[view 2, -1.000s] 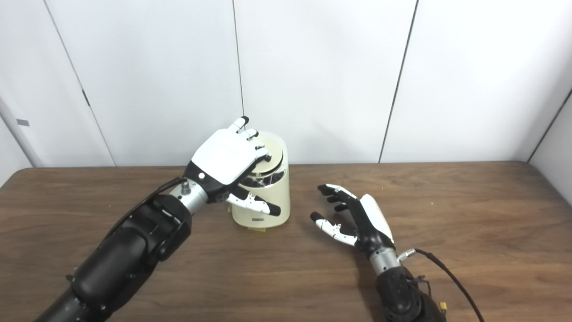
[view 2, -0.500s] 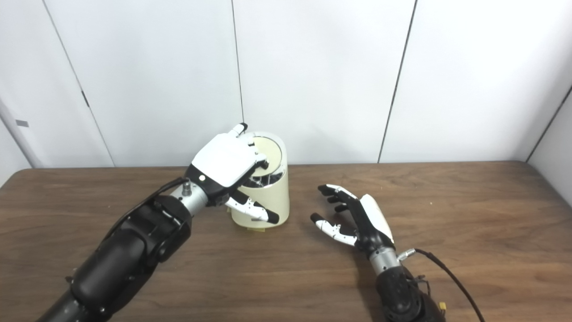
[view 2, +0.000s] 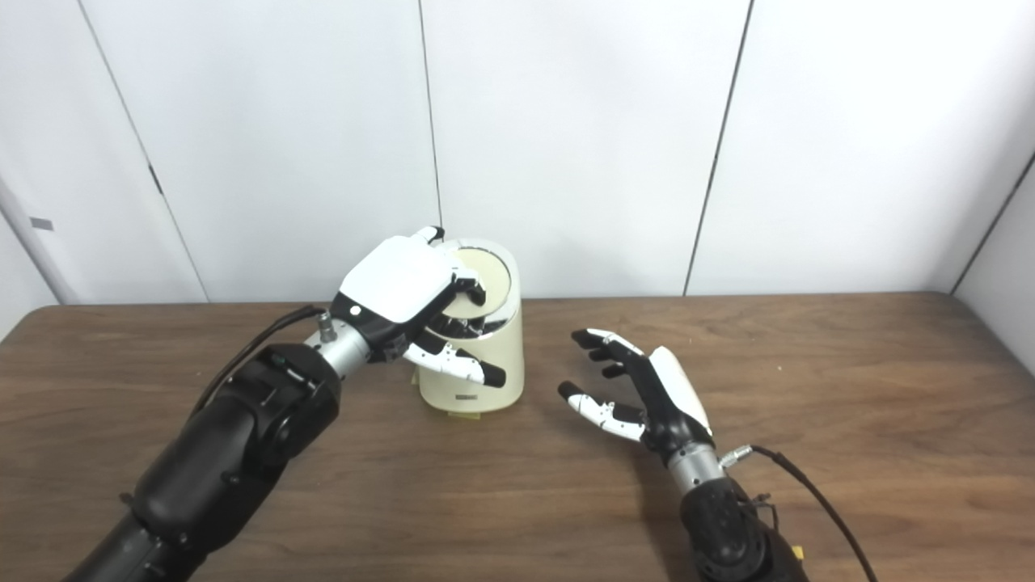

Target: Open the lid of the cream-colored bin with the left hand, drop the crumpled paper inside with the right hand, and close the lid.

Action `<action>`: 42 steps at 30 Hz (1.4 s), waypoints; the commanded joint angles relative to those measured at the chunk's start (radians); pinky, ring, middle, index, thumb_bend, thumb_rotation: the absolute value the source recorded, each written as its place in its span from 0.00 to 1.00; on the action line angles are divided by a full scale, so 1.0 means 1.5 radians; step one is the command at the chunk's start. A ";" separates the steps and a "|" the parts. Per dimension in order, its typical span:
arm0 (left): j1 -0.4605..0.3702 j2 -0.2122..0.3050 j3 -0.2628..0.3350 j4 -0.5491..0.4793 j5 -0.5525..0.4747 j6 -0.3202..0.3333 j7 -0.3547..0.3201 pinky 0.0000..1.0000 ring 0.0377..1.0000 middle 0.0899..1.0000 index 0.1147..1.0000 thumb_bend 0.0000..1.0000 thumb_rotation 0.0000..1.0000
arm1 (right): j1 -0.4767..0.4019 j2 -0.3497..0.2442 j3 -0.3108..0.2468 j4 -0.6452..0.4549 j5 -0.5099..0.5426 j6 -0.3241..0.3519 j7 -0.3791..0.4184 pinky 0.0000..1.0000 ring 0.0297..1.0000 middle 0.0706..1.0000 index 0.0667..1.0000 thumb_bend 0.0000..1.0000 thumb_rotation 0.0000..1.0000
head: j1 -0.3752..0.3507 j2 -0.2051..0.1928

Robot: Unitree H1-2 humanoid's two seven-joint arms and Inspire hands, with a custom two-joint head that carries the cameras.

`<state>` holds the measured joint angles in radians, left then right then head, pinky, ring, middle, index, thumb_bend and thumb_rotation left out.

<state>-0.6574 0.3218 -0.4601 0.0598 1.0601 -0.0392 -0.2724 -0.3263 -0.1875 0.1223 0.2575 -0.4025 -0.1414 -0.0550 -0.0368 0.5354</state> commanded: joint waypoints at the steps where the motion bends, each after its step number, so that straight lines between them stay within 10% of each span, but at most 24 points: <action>1: 0.015 0.016 -0.004 0.024 -0.017 -0.009 -0.021 1.00 0.76 0.66 0.61 0.95 0.95 | -0.021 -0.010 -0.007 -0.014 0.006 -0.015 -0.006 0.70 0.78 0.79 0.78 0.25 0.43 | 0.000 0.000; 26: -0.061 0.009 0.074 -0.053 0.002 0.040 0.002 1.00 0.87 0.77 0.73 0.85 0.99 | -0.024 -0.007 -0.005 -0.009 -0.006 -0.007 -0.012 0.70 0.78 0.79 0.77 0.25 0.45 | 0.003 -0.010; 30: -0.052 0.006 0.098 -0.062 -0.001 0.048 0.028 0.92 0.83 0.72 0.69 0.56 0.93 | -0.026 -0.009 -0.005 -0.002 -0.002 -0.019 -0.012 0.69 0.77 0.79 0.77 0.23 0.49 | 0.002 -0.011; 37: 0.006 -0.039 0.209 -0.063 -0.182 0.033 0.110 0.60 0.66 0.66 0.63 0.25 0.44 | -0.026 -0.012 -0.007 0.003 0.006 -0.029 -0.012 0.68 0.77 0.79 0.78 0.21 0.57 | 0.005 -0.009; 42: 0.064 -0.073 0.277 -0.065 -0.312 0.034 0.133 0.51 0.62 0.64 0.63 0.24 0.59 | -0.026 -0.009 -0.007 0.005 0.001 -0.026 -0.016 0.70 0.78 0.79 0.77 0.23 0.57 | 0.000 -0.011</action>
<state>-0.5334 0.2131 -0.0670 -0.0086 0.6439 0.0340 -0.1163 -0.3273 -0.1908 0.1218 0.2902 -0.4034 -0.1463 -0.0575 -0.0353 0.5185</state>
